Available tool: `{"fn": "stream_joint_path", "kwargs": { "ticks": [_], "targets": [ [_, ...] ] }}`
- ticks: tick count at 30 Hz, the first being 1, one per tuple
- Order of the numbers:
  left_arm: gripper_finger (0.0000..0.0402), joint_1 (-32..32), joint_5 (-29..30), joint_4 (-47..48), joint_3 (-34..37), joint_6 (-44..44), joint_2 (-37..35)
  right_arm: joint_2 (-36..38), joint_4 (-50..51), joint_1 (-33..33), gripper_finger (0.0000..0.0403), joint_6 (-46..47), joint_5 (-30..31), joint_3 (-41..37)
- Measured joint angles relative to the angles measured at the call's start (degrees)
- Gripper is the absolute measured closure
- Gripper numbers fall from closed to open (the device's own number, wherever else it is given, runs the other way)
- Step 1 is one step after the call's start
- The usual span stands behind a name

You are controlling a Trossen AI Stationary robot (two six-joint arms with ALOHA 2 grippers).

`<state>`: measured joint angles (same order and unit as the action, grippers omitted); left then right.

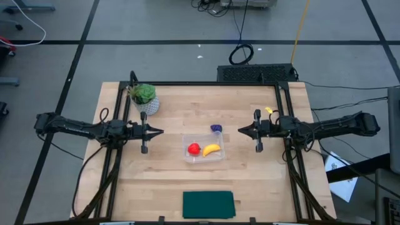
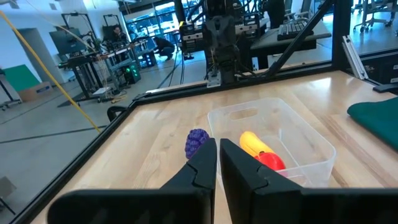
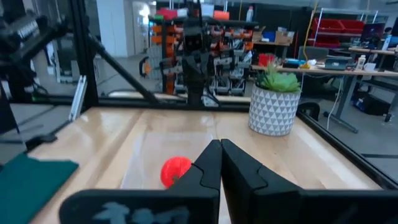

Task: Pick and placing Produce into tupperware
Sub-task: Put the black berry into transparent bin

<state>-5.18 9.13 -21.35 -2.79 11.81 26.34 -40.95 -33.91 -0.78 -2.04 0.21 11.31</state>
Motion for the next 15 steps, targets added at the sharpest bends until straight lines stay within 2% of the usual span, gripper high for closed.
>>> {"fn": "stream_joint_path", "kwargs": {
  "ticks": [11, 15],
  "targets": [
    [0.0376, 0.01, 0.02, -1.3, 0.0, 0.0, 0.01, -3.13, -5.79, 0.0, 0.0403, 3.08, 0.1, 0.0],
    [0.0376, 0.0, 0.02, -1.28, 0.0, 0.0, 0.01, -5.96, -7.89, -0.01, 0.0403, 3.32, 3.42, 0.0]
  ]
}}
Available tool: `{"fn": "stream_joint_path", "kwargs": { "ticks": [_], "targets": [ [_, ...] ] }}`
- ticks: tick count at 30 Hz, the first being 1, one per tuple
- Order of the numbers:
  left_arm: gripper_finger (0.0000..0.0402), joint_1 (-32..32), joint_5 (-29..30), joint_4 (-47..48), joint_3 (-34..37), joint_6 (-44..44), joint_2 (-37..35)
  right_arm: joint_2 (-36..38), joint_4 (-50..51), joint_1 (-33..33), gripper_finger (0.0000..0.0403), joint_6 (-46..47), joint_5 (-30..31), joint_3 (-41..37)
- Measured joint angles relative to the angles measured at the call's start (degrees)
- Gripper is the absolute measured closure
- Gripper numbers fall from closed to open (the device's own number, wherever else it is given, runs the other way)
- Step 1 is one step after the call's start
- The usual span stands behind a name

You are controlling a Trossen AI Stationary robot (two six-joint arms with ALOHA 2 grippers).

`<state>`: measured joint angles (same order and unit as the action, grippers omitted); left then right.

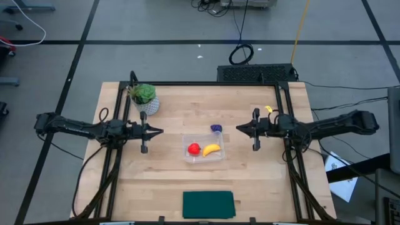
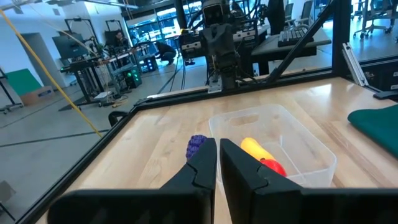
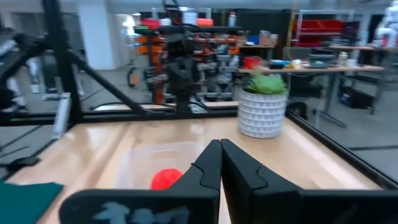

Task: Pick and placing Produce into tupperware
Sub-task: Put the black berry into transparent bin

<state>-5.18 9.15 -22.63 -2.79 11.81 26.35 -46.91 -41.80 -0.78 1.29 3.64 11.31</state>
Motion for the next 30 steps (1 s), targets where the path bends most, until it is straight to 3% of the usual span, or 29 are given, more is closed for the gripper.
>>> {"fn": "stream_joint_path", "kwargs": {
  "ticks": [4, 23, 30],
  "targets": [
    [0.0376, 0.01, 0.0, 0.02, 0.0, 0.0, 0.0, -2.87, -2.53, -0.02, 0.0403, 0.48, 2.65, 0.0],
    [0.0376, 0.01, 0.02, 0.15, 0.0, 0.0, 0.0, -13.08, -2.08, -0.01, 0.0403, 0.74, 2.1, 4.85],
    [0.0376, 0.01, 0.02, 0.26, 0.0, 0.0, 0.0, -13.32, -1.62, -2.5, 0.0403, 0.73, -8.95, 4.99]
  ]
}}
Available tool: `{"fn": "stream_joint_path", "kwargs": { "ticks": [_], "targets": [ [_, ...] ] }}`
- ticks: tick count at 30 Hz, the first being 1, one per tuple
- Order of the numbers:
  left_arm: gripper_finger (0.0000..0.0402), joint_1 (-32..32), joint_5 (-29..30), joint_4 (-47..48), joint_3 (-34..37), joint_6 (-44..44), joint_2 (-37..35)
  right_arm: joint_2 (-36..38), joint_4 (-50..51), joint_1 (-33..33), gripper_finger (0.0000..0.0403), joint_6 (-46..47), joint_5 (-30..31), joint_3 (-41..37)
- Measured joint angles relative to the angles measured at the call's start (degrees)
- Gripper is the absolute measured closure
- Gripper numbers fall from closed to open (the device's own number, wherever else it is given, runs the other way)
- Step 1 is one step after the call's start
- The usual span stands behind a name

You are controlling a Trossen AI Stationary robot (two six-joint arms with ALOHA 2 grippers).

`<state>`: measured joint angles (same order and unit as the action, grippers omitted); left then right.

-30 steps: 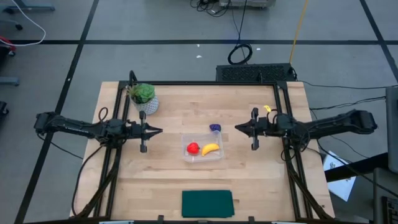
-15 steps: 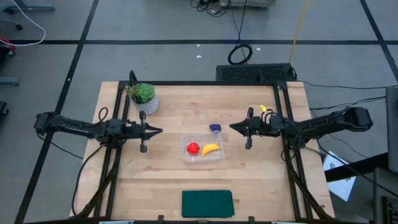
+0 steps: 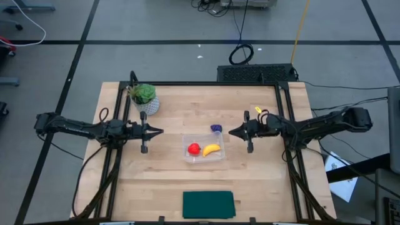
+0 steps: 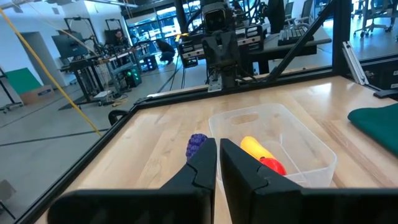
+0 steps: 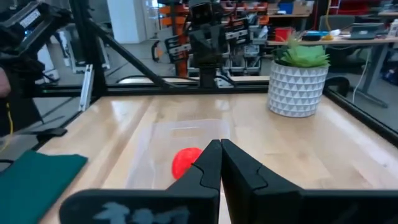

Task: Pick and placing Produce into tupperware
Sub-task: Put the black berry into transparent bin

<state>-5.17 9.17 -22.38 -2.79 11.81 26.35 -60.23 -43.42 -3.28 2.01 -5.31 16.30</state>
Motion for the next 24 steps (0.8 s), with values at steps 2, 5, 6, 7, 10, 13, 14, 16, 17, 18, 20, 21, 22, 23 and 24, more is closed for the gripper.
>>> {"fn": "stream_joint_path", "kwargs": {
  "ticks": [2, 5, 6, 7, 10, 13, 14, 16, 17, 18, 20, 21, 22, 23, 24],
  "targets": [
    [0.0376, 0.0, 0.0, -0.02, 0.0, 0.0, 0.0, 0.0, -0.07, -0.8, 0.0403, 0.21, -0.76, 0.08],
    [0.0376, 0.0, 0.0, -0.04, 0.0, -0.02, 0.0, 0.0, 0.31, -1.67, 0.0403, 1.08, -0.94, 0.08],
    [0.0376, 0.0, 0.02, -0.04, 0.0, -0.02, 0.0, 0.0, 0.36, -1.98, 0.0403, 1.92, -0.98, 0.08],
    [0.0376, 0.0, 0.02, -0.04, 0.0, -0.02, 0.0, 0.0, 0.43, -2.34, 0.0403, 2.8, -1.06, 0.08],
    [0.0376, 0.0, 0.01, -0.05, 0.0, 0.01, 0.0, 0.0, 1.55, -3.84, 0.0403, 4.15, -3.77, 0.11],
    [0.0376, 0.0, 0.02, -0.06, 0.0, 0.35, 0.0, -0.02, 4.02, -4.94, 0.0403, 5.01, -4.01, 1.11],
    [0.0376, 0.0, 0.06, -0.06, 0.0, 0.35, 0.0, 0.0, 5.2, -5.14, 0.0403, 4.98, -3.99, 1.79],
    [0.0376, 0.0, 0.36, -0.06, 0.0, 0.35, 0.0, 0.0, 7.87, -5.39, 0.0403, 4.48, -3.99, 3.21],
    [0.0376, 0.0, 0.39, -0.06, 0.0, 0.37, 0.0, -0.02, 8.94, -5.38, 0.0403, 4.09, -4.01, 3.81],
    [0.0376, 0.0, 0.42, -0.06, 0.0, 0.37, 0.0, -0.04, 9.57, -5.38, 0.0403, 3.69, -4.01, 4.38],
    [0.0376, 0.0, 0.42, -0.01, 0.0, 0.37, 0.0, -0.04, 10.34, -5.52, 0.0403, 3.04, -4.11, 5.38],
    [0.0376, 0.0, 0.42, -0.01, 0.0, 0.37, 0.0, -0.04, 11.11, -5.91, 0.0403, 3.0, -4.65, 6.08],
    [0.0376, 0.0, 0.42, -0.01, 0.0, 0.39, 0.0, -0.04, 12.6, -6.58, 0.0403, 2.89, -5.75, 6.98],
    [0.0376, 0.0, 0.42, -0.01, 0.0, 0.43, 0.0, -0.04, 14.15, -7.38, 0.0403, 2.87, -7.22, 7.85],
    [0.0376, 0.0, 0.42, -0.01, 0.0, 0.45, 0.0, -0.29, 15.73, -8.21, 0.0403, 2.66, -8.46, 8.79]
  ]
}}
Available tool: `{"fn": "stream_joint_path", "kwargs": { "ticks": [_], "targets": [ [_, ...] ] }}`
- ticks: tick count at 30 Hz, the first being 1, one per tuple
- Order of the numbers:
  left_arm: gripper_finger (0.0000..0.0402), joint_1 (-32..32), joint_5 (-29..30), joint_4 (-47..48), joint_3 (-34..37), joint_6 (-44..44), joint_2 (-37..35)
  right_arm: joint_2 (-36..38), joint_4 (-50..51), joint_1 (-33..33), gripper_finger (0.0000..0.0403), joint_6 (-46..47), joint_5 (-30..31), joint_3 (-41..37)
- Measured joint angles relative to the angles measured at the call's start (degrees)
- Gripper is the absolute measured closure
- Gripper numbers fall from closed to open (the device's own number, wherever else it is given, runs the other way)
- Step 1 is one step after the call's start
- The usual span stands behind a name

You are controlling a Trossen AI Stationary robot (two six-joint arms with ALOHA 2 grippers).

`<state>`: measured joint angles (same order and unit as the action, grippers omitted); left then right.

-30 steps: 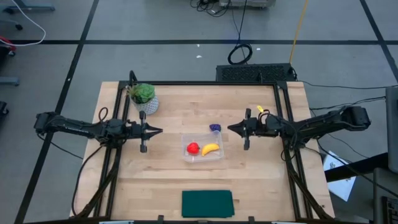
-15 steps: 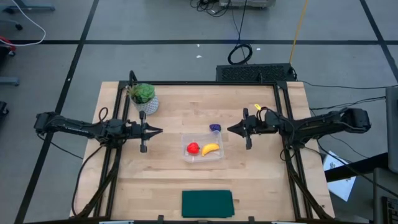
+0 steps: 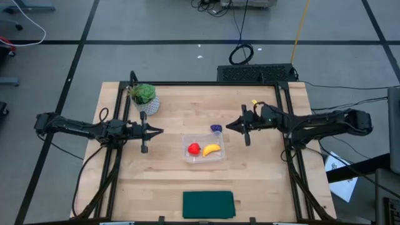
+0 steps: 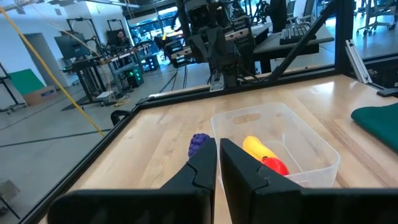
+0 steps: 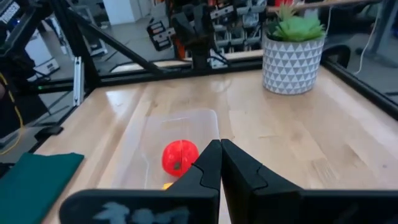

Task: Pick and placing Produce into tupperware
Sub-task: Put the black berry into transparent bin

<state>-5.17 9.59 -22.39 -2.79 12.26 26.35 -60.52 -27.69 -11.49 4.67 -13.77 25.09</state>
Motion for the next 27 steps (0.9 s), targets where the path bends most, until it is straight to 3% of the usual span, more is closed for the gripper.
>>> {"fn": "stream_joint_path", "kwargs": {
  "ticks": [12, 19, 27],
  "targets": [
    [0.0376, 0.0, 0.04, 0.36, 0.0, 0.1, 0.0, -7.93, 9.2, -11.77, 0.0403, 1.09, -18.36, 11.56],
    [0.0376, 0.0, 0.04, 0.37, 0.0, 0.75, 0.0, -14.56, 20.56, -14.09, 0.0403, 0.47, -19.97, 20.13],
    [0.0376, 0.0, 1.41, 1.15, 0.0, 1.02, 0.0, -18.78, 29.46, -15.54, 0.0403, -0.66, -26.91, 27.99]
  ]
}}
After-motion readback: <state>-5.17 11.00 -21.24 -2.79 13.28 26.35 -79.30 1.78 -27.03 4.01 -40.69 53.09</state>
